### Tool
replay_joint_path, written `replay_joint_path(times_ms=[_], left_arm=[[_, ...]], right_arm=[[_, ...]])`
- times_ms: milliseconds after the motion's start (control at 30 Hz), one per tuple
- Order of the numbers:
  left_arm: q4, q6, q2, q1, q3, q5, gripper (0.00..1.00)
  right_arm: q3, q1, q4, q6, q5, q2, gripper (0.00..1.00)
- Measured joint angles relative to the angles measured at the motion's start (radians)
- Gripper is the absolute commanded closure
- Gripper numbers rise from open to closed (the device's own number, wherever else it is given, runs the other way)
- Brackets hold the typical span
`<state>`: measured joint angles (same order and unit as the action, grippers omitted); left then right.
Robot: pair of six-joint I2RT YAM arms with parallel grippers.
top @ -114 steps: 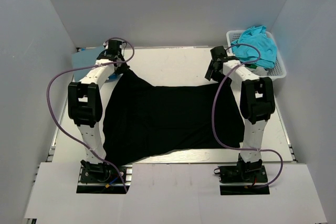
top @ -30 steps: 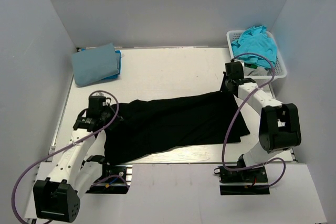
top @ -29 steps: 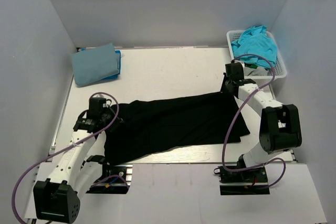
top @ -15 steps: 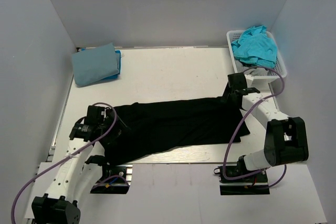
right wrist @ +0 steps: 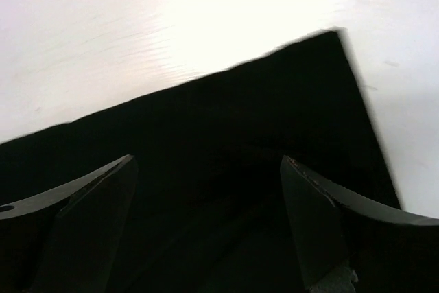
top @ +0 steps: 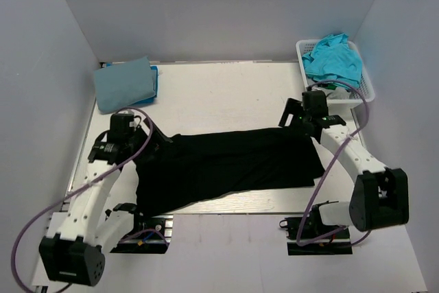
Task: Fold and stack the t-shirts
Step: Fold the other side of the tshirt into a rectangle
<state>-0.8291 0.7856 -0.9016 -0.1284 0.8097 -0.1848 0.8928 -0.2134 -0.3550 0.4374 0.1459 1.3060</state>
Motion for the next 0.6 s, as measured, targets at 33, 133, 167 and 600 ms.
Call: replay_joint_path(times_ms=[33,133,167,600], left_arm=[[0.025,0.000,-0.017,0.000,-0.013,-0.009,0.00],[0.172,-0.001,-0.106,0.000,-0.095,-0.058,0.00],[0.209,-0.002,-0.140,0.000,-0.115,-0.070,0.00],[0.348,-0.026,-0.425,0.003,-0.155,-0.040,0.00]], right_arm=[[0.008,-0.004,0.014,-0.007,-0.032,0.024,0.10],[0.032,-0.020,0.055,-0.035,-0.117,0.132,0.10],[0.042,-0.025,0.064,-0.043,-0.140,0.175,0.10],[-0.056,0.016,-0.014,-0.053,-0.141,0.202,0.10]])
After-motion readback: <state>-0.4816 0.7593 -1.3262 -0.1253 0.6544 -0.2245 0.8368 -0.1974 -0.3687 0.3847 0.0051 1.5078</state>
